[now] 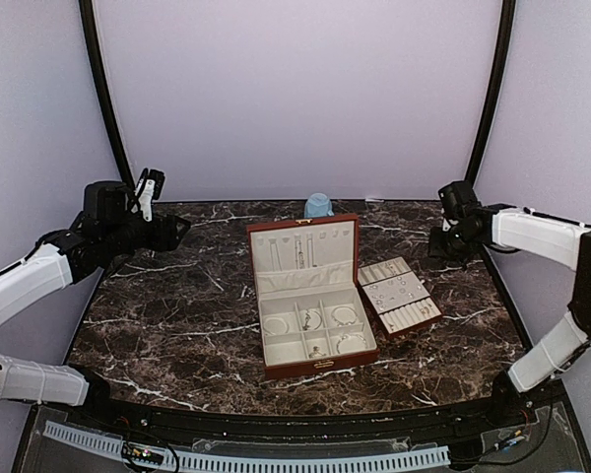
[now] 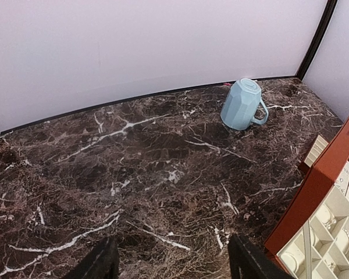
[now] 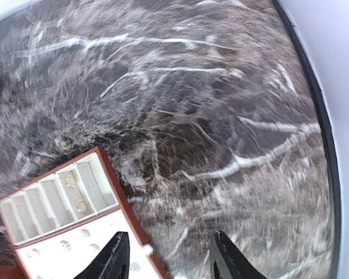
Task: Organize the mixed jewelry
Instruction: Move to the center of the board in the compartment layer, then adjust the compartment layer at the center of the board.
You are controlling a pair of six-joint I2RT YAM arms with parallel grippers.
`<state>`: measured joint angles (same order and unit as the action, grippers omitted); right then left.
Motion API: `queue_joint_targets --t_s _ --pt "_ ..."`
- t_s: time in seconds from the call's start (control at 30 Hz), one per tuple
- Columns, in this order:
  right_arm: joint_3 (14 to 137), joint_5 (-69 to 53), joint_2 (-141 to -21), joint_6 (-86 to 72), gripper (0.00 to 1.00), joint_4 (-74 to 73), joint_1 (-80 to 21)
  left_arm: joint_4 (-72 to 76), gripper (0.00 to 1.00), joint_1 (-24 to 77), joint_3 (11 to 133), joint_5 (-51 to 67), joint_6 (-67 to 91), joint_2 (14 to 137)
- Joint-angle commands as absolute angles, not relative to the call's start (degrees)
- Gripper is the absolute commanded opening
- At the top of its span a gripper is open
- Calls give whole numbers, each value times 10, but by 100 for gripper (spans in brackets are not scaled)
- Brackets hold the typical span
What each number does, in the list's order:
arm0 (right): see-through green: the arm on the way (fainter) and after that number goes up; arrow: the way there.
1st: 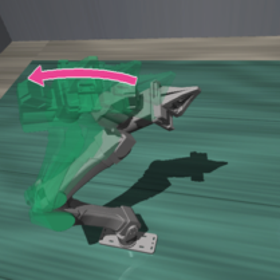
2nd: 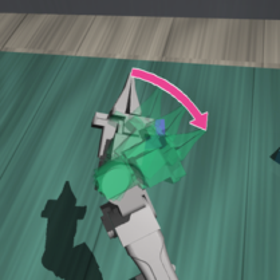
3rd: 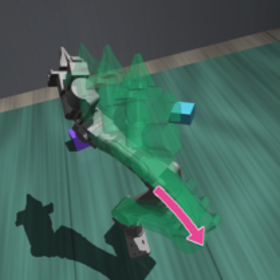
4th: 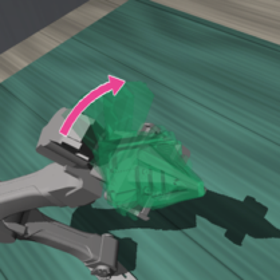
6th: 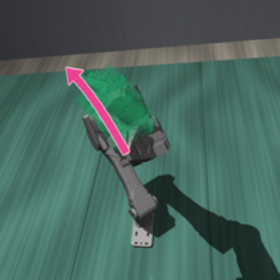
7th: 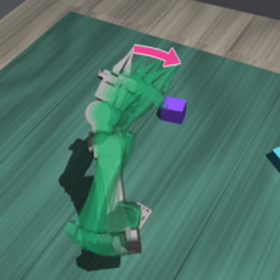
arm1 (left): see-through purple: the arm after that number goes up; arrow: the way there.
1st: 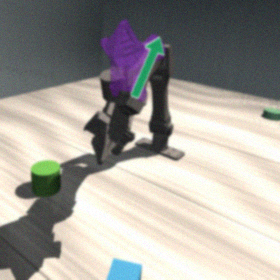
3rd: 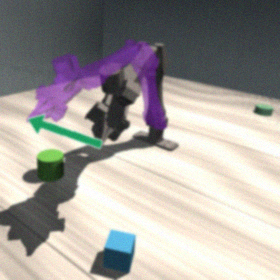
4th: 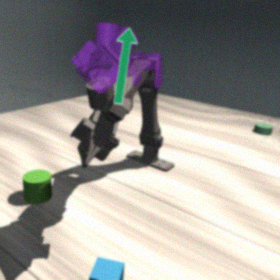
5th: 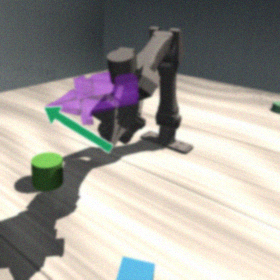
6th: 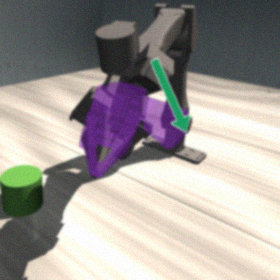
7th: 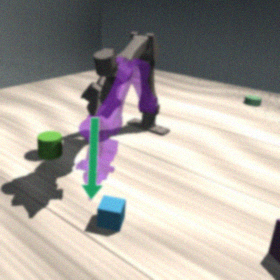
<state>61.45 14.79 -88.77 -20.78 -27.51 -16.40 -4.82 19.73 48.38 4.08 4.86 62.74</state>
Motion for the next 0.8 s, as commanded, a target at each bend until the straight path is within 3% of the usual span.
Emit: queue_joint_targets --t_s 0.0,0.33,0.77 --pt "526 121 -790 -429 46 -361 -165 -41 67 193 477 45 47 614" --pt "323 28 -629 -652 38 -317 -200 -38 67 194 476 55 53 617" --pt "307 23 -663 -685 33 -242 -207 -37 67 194 475 60 56 617"
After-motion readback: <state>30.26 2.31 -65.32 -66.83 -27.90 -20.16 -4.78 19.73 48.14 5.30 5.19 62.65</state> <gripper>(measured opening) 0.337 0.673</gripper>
